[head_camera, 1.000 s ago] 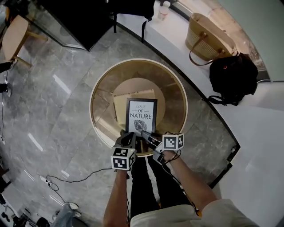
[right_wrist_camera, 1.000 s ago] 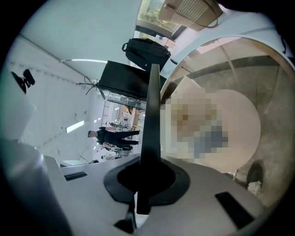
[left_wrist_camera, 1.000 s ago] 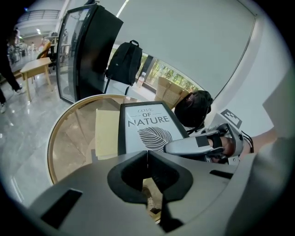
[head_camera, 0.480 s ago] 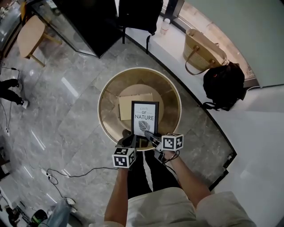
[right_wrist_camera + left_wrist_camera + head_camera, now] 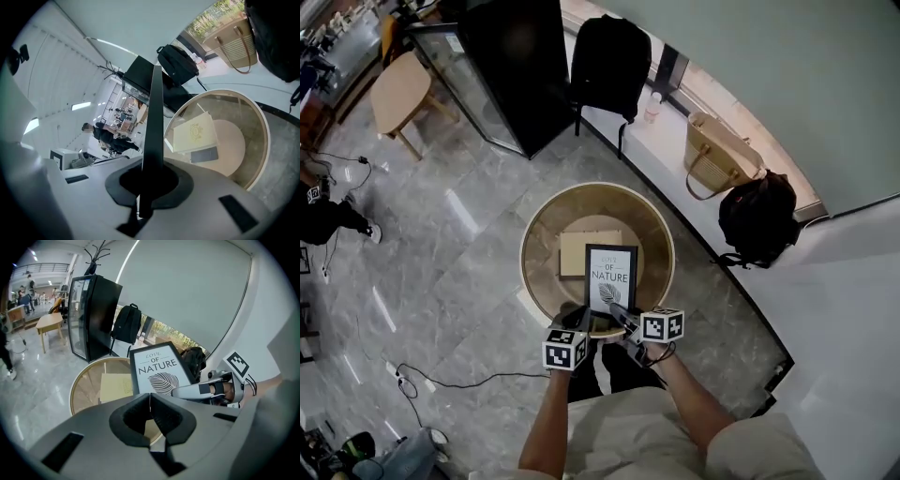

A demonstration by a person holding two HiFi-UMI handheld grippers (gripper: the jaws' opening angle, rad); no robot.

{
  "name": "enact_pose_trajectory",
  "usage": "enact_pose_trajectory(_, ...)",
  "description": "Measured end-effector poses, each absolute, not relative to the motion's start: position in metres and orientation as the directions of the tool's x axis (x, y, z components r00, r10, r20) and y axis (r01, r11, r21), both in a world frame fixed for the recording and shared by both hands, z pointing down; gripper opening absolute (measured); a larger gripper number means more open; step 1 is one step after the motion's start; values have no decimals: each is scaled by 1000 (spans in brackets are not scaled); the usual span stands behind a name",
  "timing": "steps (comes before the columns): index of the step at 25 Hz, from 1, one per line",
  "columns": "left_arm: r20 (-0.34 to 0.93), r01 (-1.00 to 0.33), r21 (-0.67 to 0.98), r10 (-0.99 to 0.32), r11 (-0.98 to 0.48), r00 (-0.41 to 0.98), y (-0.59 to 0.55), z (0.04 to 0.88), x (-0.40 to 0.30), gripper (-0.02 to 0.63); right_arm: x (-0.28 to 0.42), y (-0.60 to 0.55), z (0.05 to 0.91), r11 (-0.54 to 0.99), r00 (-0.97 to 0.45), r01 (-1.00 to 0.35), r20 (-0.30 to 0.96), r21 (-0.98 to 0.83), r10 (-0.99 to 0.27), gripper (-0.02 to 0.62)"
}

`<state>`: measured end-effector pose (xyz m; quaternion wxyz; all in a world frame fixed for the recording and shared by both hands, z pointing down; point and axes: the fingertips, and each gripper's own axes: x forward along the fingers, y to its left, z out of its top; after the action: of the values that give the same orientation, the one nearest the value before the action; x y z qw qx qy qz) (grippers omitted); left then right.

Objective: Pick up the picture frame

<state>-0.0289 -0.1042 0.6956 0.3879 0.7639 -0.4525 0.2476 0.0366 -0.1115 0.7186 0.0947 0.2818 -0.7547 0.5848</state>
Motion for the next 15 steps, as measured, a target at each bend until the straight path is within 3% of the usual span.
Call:
enact_pose_trajectory(11, 717, -901, 358, -546, -244, 433, -77, 652, -28, 20, 56, -100, 656, 200, -818, -541, 456, -817, -350, 41)
enact_pose_trajectory(15, 688, -900, 344, -581, -266, 435, -85, 628, -33, 20, 59, -102, 633, 279, -799, -587, 490, -760, -349, 41)
